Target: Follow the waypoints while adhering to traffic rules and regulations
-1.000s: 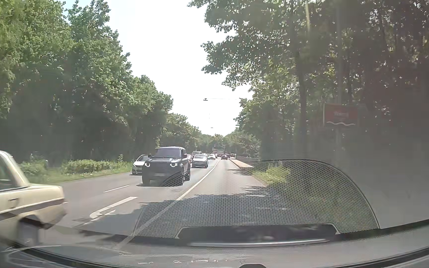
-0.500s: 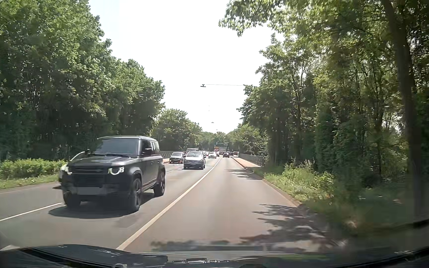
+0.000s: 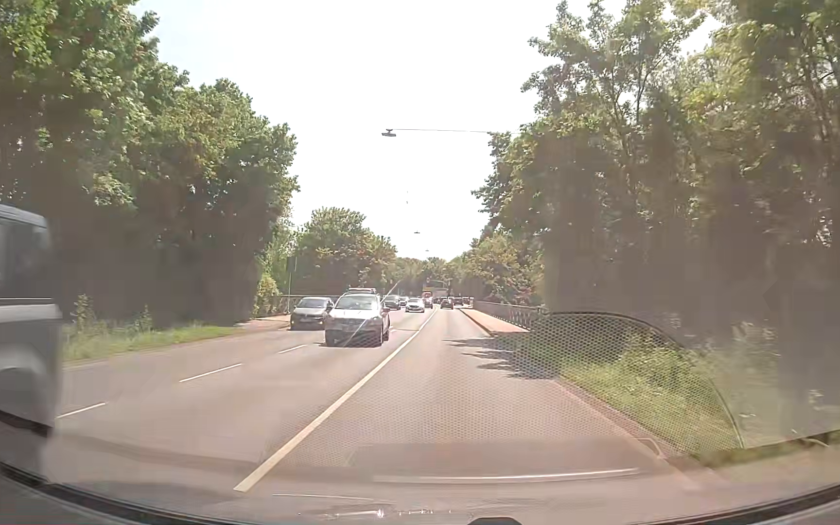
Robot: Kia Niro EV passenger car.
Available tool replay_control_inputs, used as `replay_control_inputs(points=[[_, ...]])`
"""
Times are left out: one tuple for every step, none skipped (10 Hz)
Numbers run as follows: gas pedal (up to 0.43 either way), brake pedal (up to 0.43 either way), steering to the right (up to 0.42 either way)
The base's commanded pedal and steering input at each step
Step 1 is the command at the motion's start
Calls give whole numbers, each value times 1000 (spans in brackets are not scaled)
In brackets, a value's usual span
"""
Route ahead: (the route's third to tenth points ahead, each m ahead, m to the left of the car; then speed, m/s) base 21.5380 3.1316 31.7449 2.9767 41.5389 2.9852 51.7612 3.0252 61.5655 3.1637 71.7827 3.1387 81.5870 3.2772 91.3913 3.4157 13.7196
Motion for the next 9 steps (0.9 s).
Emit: replay_control_inputs(points=[[189, 0, -2], [189, 0, 0], [189, 0, 1], [189, 0, 3], [189, 0, 3], [197, 0, 1], [197, 0, 1], [197, 0, 1], [209, 0, 0]])
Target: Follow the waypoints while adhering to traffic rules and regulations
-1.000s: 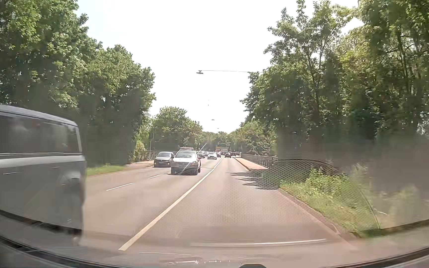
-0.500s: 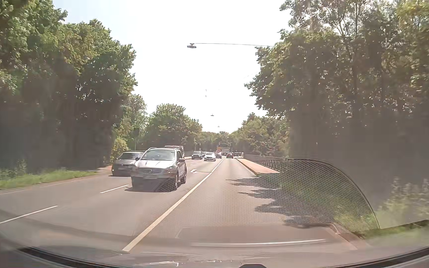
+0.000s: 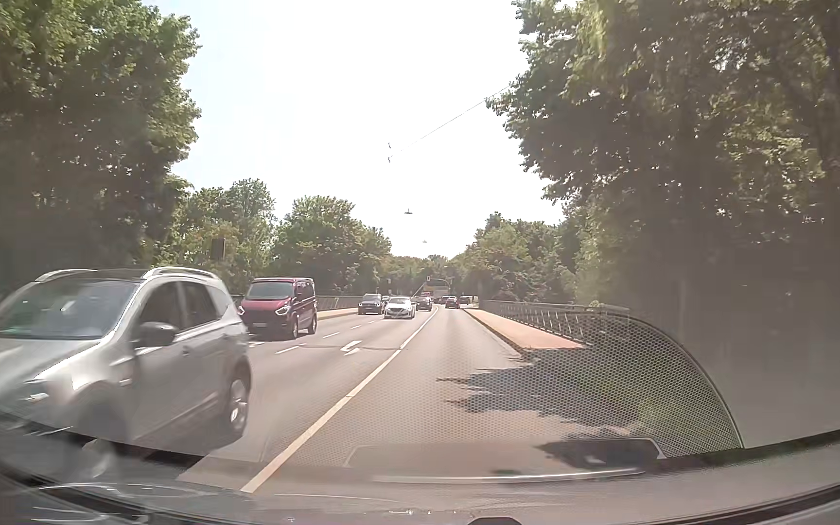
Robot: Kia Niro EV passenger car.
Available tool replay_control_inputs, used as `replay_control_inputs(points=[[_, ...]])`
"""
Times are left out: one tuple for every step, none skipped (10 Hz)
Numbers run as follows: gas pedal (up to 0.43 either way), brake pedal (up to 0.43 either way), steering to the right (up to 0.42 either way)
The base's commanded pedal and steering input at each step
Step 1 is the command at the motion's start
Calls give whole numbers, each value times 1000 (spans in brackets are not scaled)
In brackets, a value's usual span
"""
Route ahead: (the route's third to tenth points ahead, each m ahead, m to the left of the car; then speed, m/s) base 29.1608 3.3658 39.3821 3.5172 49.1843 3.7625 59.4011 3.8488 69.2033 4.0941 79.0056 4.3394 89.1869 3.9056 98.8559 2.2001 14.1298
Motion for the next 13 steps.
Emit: replay_control_inputs(points=[[209, 0, -1], [209, 0, -1], [209, 0, -1], [209, 0, -1], [209, 0, -2], [209, 0, -1], [209, 0, -1], [209, 0, -1], [209, 0, -1], [209, 0, -1], [220, 0, -2], [220, 0, -1], [220, 0, -1]])
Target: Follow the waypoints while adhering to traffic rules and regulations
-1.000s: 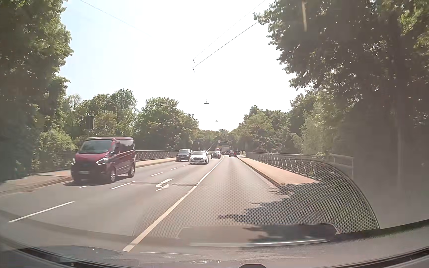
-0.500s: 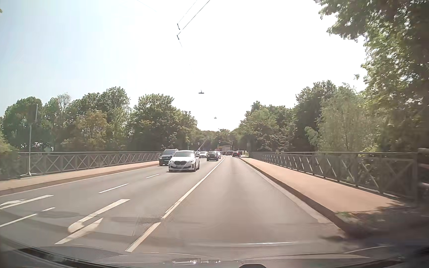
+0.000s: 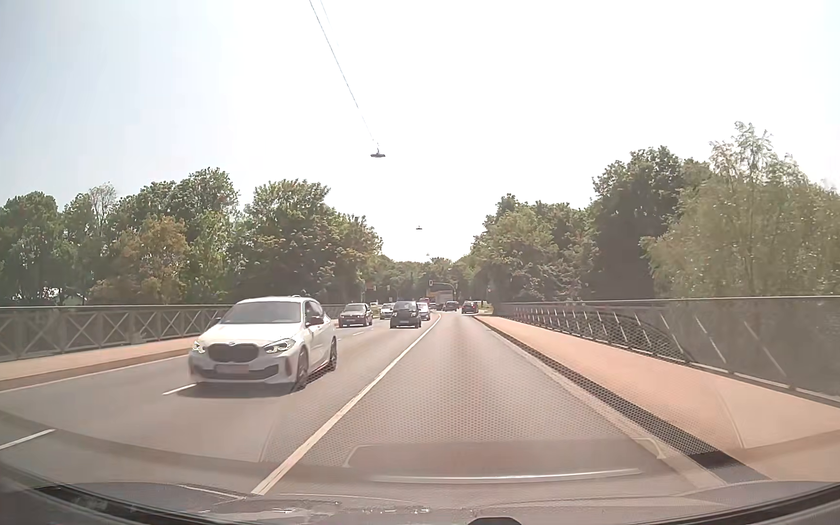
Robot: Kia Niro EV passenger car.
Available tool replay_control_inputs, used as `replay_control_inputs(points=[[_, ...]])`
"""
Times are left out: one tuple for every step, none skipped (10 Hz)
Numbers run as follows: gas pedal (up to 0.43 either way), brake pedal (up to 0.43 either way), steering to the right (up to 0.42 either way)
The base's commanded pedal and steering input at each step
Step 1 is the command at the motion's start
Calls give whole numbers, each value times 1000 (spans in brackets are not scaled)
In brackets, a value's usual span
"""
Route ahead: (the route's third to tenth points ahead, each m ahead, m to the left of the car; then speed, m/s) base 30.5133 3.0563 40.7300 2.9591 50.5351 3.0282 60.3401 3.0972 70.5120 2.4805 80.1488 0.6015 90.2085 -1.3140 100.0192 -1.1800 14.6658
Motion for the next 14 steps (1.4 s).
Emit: replay_control_inputs(points=[[220, 0, -1], [220, 0, -2], [220, 0, -2], [220, 0, -1], [220, 0, -1], [220, 0, -1], [220, 0, 0], [220, 0, 0], [220, 0, 1], [220, 0, 1], [220, 0, 1], [228, 0, 1], [228, 0, 1], [240, 0, 1]])
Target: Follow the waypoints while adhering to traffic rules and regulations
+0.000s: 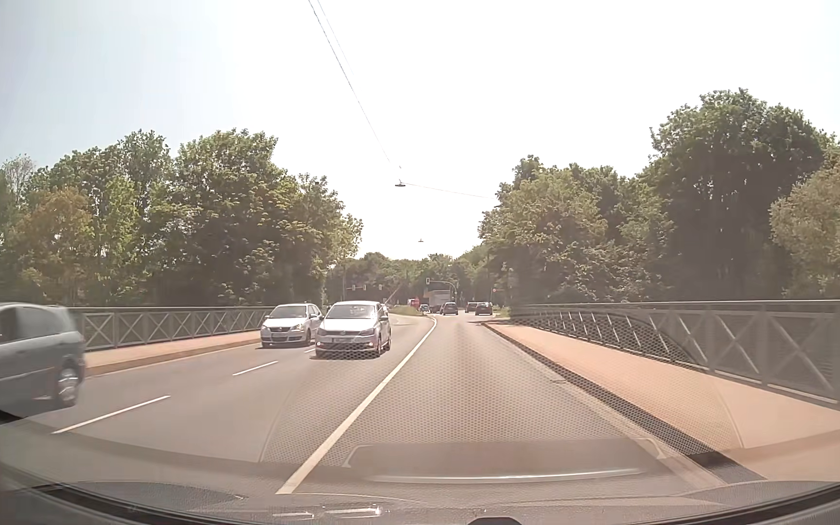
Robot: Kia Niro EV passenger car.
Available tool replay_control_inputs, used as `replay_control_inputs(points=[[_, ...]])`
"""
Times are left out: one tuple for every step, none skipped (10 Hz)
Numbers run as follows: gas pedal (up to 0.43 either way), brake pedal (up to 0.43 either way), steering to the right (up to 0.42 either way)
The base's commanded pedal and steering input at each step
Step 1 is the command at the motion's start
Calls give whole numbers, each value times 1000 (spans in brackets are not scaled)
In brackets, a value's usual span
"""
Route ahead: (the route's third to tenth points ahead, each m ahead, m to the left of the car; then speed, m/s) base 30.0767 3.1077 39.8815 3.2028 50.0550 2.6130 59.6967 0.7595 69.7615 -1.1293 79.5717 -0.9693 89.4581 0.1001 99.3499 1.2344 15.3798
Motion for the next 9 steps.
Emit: replay_control_inputs(points=[[240, 0, 1], [240, 0, 1], [240, 0, 1], [228, 0, 1], [228, 0, 1], [228, 0, 1], [228, 0, 1], [220, 0, 1], [220, 0, 1]])
